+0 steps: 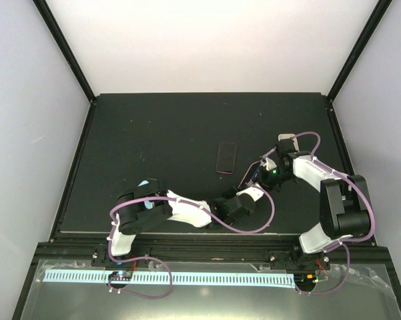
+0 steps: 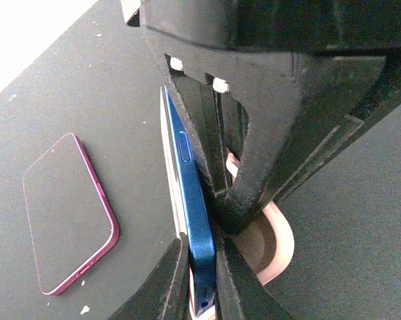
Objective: Take the phone out of the phone case
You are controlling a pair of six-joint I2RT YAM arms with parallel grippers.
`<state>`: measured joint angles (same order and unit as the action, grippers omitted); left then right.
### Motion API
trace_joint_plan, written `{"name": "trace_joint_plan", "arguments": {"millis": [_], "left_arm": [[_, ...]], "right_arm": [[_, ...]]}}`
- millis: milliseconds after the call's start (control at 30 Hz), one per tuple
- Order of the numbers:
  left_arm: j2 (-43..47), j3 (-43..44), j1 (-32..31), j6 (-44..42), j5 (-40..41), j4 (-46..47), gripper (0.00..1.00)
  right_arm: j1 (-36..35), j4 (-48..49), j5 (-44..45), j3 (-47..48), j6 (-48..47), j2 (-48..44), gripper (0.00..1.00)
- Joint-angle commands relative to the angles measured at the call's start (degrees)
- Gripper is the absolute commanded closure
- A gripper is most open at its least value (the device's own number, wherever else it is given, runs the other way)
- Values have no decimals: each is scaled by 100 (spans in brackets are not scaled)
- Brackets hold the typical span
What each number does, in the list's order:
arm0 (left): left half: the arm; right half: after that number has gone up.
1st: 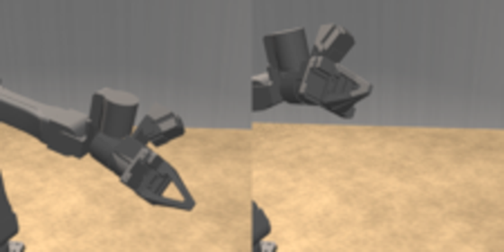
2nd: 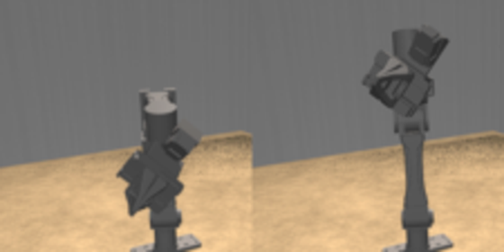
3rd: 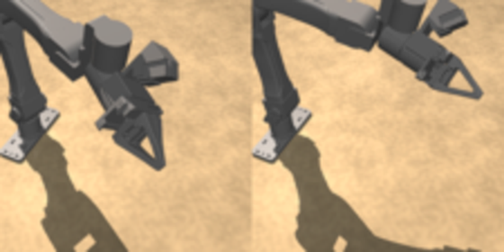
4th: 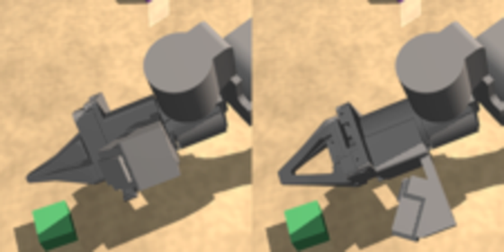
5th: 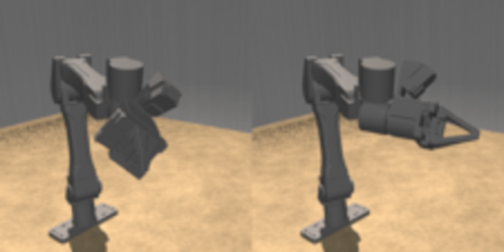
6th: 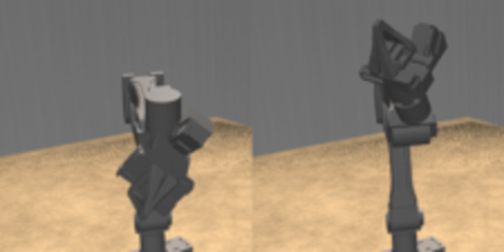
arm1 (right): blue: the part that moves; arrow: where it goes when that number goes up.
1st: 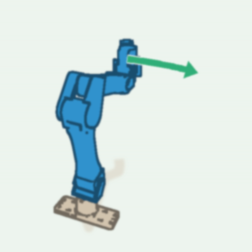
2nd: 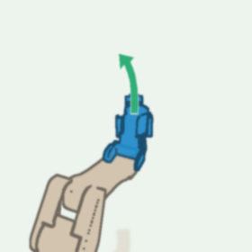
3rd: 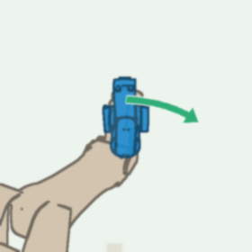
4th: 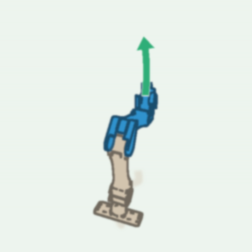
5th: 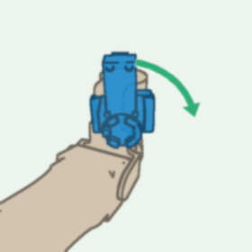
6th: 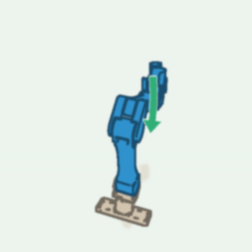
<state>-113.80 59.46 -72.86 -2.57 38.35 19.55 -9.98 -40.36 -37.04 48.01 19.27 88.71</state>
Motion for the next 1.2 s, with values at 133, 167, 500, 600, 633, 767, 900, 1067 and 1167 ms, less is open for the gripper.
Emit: {"name": "trace_joint_plan", "arguments": {"millis": [133, 167, 500, 600, 633, 767, 900, 1067, 1167], "left_arm": [[195, -248, 123, 11, 308, 352, 98], [276, -354, 123, 17, 326, 444, 98], [858, -1064, 127, 83, 377, 1211, 98], [1115, -1360, 106, 67, 503, 1538, 98], [1200, -1479, 105, 71, 502, 1669, 98], [1449, -1784, 105, 119, 425, 1933, 98], [1683, -2092, 105, 149, 344, 2195, 98], [2011, -2472, 105, 209, 282, 2524, 98], [2139, -2616, 105, 236, 263, 2626, 98]], "right_arm": [[-31, -400, 60, -49, -141, -450, 99], [-31, -378, 163, -44, -150, -497, 99], [-26, -251, 1680, 198, -539, -657, 99], [-20, 30, 1898, 91, -580, -680, 99], [-27, 126, 1924, 46, -602, -698, 99], [-23, 265, 1911, 87, -625, -757, 99], [-22, 201, 2044, 278, -643, -687, 99], [-22, 343, 2554, 247, -662, -648, 99], [-22, 397, 2622, 272, -742, -567, 99]]}}
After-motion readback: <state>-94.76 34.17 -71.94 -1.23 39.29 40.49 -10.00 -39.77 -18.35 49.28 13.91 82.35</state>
